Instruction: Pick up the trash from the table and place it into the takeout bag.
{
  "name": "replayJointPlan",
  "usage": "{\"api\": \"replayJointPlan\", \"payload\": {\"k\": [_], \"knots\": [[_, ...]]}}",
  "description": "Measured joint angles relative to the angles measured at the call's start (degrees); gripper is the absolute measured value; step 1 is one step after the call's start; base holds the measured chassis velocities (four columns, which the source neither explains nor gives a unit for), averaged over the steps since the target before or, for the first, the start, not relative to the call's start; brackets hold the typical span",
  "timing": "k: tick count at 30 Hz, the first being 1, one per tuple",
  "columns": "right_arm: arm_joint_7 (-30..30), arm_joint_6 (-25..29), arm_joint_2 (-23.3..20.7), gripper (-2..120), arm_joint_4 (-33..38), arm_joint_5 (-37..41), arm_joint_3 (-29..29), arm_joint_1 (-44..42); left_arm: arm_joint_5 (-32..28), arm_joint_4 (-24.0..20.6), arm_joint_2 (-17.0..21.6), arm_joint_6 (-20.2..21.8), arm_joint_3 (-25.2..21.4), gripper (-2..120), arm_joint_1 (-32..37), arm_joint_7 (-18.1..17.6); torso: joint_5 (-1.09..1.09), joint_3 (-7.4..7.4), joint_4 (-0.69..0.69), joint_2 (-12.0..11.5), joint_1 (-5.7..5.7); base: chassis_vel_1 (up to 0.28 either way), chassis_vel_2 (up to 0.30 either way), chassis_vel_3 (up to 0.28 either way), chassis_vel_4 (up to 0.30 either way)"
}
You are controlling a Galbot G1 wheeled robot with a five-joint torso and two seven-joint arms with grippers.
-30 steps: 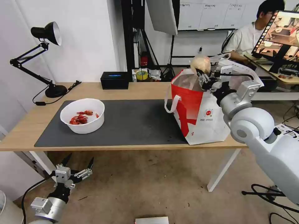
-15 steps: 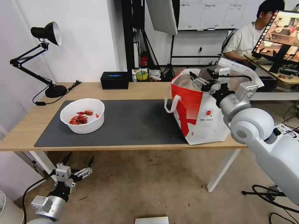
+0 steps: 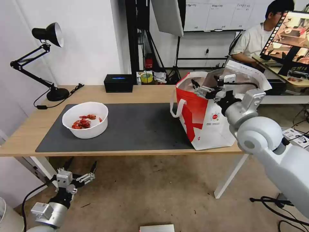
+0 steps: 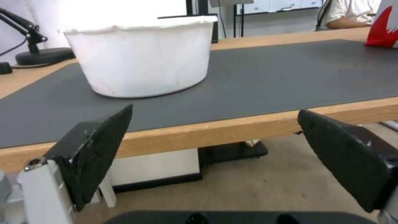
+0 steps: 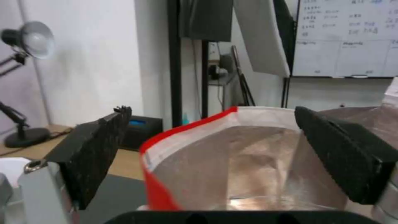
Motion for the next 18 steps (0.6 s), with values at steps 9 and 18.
{"api": "replayJointPlan", "payload": {"k": [9, 18], "knots": [[-2.6, 5.1, -0.3, 100, 8.3, -6.6, 3.6, -12.3, 0.0, -0.3, -0.5, -0.2, -0.3, 100, 0.3, 0.0, 0.0, -0.01, 0.0, 0.0, 0.0, 0.0, 0.0, 0.0, 0.0], [-4.5, 6.6, 0.4, 100, 12.4, -14.0, 6.9, -25.2, 0.3, -0.6, -1.2, -0.4, -0.3, 100, 0.6, -0.1, 0.0, -0.01, 0.0, 0.0, -0.01, 0.0, 0.0, 0.0, 0.0]]}}
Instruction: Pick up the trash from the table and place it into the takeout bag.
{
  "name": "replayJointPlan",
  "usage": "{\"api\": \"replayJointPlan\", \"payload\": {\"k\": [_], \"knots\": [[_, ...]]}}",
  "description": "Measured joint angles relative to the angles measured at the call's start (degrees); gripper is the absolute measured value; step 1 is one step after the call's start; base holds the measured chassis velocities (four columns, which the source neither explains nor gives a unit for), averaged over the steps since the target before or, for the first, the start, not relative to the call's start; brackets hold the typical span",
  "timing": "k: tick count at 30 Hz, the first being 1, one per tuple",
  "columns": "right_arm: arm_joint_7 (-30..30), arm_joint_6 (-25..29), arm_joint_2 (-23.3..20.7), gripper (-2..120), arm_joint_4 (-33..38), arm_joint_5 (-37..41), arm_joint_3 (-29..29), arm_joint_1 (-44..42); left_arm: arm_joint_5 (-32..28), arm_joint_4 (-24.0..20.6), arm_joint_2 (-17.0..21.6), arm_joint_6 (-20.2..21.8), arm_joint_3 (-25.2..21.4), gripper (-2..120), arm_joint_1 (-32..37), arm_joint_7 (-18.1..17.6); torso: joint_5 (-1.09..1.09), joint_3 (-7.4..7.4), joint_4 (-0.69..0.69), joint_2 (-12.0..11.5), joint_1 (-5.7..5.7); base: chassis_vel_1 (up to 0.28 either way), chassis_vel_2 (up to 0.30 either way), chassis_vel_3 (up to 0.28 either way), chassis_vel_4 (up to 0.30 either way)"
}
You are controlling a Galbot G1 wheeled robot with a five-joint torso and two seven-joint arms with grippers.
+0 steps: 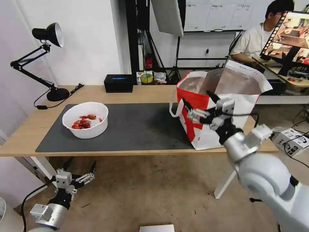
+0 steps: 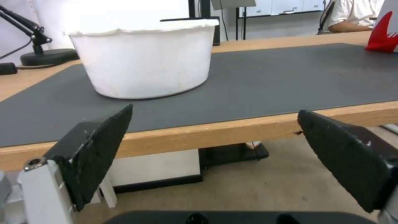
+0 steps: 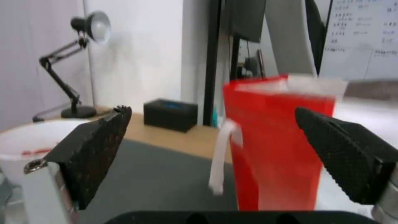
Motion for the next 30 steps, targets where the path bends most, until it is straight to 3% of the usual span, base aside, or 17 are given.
{"api": "replayJointPlan", "payload": {"k": [8, 14, 16, 21, 30], "knots": [[1.5, 4.8, 7.1, 100, 0.2, -14.2, 2.7, -17.0, 0.1, -0.1, -0.4, -0.2, 0.0, 100, 0.2, 0.0, 0.0, 0.0, 0.0, 0.0, 0.0, 0.0, 0.0, 0.0, 0.0], [2.4, 7.7, 11.5, 100, -1.0, -19.7, 3.0, -23.5, 0.2, -0.1, -0.6, -0.2, 0.1, 100, 0.3, 0.1, 0.01, 0.0, -0.01, 0.0, 0.0, 0.0, 0.0, 0.0, 0.0], [2.6, 10.4, 15.2, 100, -3.0, -23.6, 2.7, -27.6, 0.3, -0.1, -0.8, -0.3, 0.2, 100, 0.3, 0.1, -0.01, 0.0, 0.0, 0.0, 0.01, 0.0, 0.0, 0.0, 0.0], [2.7, 15.1, 19.4, 100, -7.0, -27.6, 1.9, -29.9, 0.3, 0.0, -0.9, -0.6, 0.3, 100, 0.3, 0.2, 0.0, 0.0, 0.0, 0.0, 0.0, 0.0, 0.0, 0.0, 0.0], [4.7, 16.9, 23.3, 100, -11.6, -30.3, 1.5, -30.1, 0.3, 0.6, -1.0, -1.2, 0.3, 100, 0.3, 0.2, 0.0, 0.0, 0.0, 0.0, 0.01, 0.0, 0.0, 0.0, 0.0]]}}
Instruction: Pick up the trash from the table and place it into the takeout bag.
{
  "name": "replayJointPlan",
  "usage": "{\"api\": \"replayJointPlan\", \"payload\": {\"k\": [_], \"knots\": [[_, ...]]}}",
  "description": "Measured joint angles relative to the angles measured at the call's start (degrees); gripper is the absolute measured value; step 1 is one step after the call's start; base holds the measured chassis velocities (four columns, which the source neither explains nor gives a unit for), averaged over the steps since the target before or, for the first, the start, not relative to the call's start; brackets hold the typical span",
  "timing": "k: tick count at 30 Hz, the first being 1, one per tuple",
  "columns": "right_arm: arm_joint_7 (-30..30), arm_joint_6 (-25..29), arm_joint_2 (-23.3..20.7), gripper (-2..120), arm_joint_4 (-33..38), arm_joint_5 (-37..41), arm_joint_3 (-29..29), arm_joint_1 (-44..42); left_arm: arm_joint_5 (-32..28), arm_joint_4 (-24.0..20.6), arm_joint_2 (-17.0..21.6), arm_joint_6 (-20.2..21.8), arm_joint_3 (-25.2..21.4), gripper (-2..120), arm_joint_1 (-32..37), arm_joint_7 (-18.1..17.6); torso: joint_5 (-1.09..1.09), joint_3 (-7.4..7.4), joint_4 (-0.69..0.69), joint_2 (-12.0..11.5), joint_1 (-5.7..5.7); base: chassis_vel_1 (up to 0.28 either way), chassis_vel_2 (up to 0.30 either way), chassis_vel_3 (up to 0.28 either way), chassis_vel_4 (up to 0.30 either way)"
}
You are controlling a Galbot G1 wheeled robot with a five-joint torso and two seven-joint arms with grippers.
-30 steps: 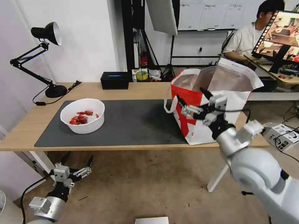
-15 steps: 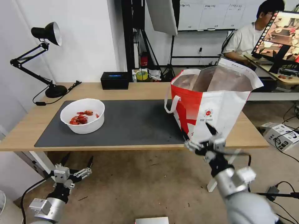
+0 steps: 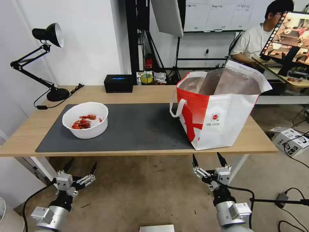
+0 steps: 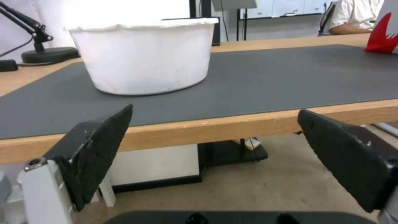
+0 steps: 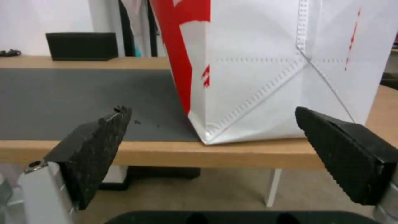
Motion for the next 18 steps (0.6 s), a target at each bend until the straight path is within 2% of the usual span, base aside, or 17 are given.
{"api": "replayJointPlan", "payload": {"k": [18], "knots": [[-0.4, 0.4, 1.3, 100, -1.1, -0.9, -1.3, 0.5, -0.1, 0.8, 0.5, 0.0, -0.1, 100, -0.5, 0.1, 0.0, 0.0, 0.0, 0.0, 0.0, 0.0, 0.0, 0.0, 0.0]]}}
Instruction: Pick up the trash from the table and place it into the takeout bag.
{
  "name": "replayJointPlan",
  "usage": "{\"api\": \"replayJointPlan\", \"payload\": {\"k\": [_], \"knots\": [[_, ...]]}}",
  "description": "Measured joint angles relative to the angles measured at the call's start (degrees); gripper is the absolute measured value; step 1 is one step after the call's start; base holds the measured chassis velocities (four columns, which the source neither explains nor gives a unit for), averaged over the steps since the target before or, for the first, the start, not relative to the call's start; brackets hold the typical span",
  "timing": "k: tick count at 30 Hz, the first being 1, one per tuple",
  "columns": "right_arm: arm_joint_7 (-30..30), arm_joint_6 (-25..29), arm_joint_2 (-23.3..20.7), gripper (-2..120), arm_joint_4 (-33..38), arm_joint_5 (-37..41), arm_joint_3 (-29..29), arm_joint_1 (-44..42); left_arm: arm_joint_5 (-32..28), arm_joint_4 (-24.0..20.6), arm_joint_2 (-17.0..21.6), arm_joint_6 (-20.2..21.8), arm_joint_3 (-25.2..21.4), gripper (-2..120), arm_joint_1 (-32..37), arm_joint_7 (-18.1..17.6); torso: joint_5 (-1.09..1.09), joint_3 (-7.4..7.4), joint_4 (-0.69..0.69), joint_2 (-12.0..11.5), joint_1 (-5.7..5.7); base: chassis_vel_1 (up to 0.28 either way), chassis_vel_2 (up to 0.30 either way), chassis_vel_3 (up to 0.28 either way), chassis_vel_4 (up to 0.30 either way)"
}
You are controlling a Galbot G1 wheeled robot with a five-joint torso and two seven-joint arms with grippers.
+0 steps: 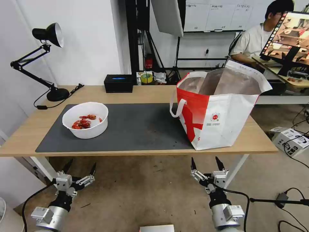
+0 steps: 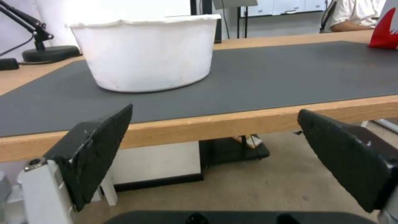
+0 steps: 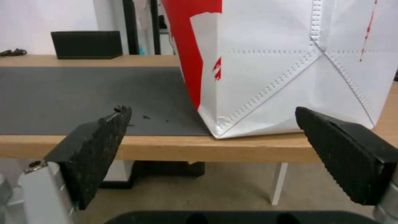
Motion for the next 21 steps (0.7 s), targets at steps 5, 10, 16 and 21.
{"api": "replayJointPlan", "payload": {"k": [5, 10, 16, 21], "knots": [[-0.1, 0.0, -0.1, 100, 0.1, 0.0, 0.0, 0.0, -0.4, 0.0, 0.6, 0.1, -0.1, 100, -0.4, 0.0, 0.0, 0.0, 0.0, 0.0, 0.0, 0.0, 0.0, 0.0, 0.0], [-0.2, -0.1, -0.1, 100, 0.1, 0.0, 0.0, 0.1, -3.5, -0.6, 3.8, 1.6, -1.4, 100, -2.0, -0.8, -0.01, 0.0, 0.01, 0.0, 0.0, 0.0, 0.0, 0.0, 0.0], [-0.2, -0.1, -0.1, 100, 0.2, 0.0, 0.0, 0.1, -11.7, -2.2, 16.8, 9.4, -4.5, 100, -7.4, -5.1, 0.0, 0.0, -0.02, 0.0, 0.01, 0.0, 0.0, 0.0, 0.0], [-0.2, -0.2, -0.1, 100, 0.2, 0.1, 0.0, 0.1, -16.5, -2.6, 22.9, 13.6, -5.7, 100, -9.5, -7.4, 0.0, 0.01, -0.01, 0.0, 0.01, 0.0, 0.0, 0.0, 0.0]]}}
